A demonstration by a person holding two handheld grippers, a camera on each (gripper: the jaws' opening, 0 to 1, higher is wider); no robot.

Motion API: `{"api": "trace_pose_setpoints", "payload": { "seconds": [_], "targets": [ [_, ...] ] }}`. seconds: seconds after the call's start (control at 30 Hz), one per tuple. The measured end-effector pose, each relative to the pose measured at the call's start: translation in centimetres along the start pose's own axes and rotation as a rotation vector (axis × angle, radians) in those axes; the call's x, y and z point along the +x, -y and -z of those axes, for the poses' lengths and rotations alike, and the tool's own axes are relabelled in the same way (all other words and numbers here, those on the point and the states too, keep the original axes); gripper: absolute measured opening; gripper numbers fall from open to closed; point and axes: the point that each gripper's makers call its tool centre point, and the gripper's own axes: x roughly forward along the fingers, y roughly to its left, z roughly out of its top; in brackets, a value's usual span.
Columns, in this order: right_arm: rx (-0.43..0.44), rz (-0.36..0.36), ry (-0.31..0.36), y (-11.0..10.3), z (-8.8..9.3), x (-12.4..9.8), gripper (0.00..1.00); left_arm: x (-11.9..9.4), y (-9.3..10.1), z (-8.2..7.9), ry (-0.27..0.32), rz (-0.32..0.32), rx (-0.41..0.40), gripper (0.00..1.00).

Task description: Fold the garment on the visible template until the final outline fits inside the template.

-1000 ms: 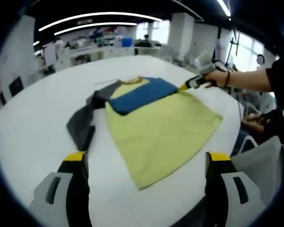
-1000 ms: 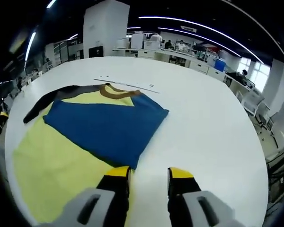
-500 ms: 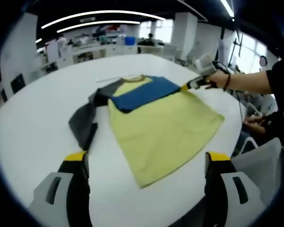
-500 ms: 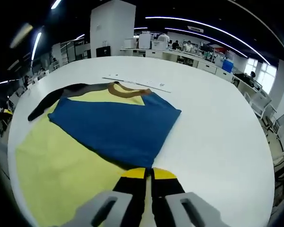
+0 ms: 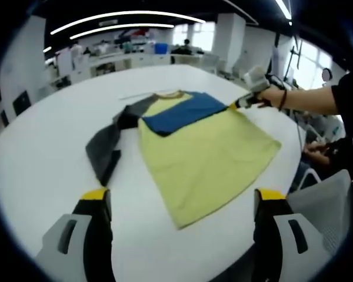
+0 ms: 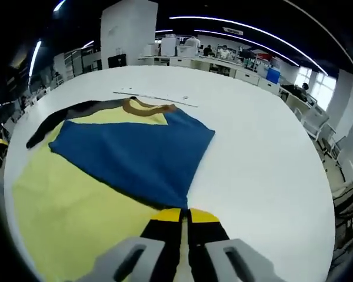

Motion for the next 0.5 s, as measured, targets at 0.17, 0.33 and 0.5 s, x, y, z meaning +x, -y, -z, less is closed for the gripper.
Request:
{"api": "trace_pose_setpoints", "payload": {
  "seconds": [0.17, 0.33, 0.5],
  "targets": [
    [0.064, -0.026, -0.001, 0.1, 0.0, 0.1, 0.0, 0.1, 0.0, 0.0, -0.001, 0.003, 0.002, 0.97],
    [-0.028, 0.001, -0.014, 0.9, 0.0, 0.2, 0.0, 0.1, 0.1, 0.1, -0.006, 0.01, 0.005, 0.97],
    [-0.014, -0.004, -0.021, 1.9, -0.1, 0.4, 0.0, 0.0, 0.0, 0.1, -0.005, 0.009, 0.005, 0.97]
  ]
}}
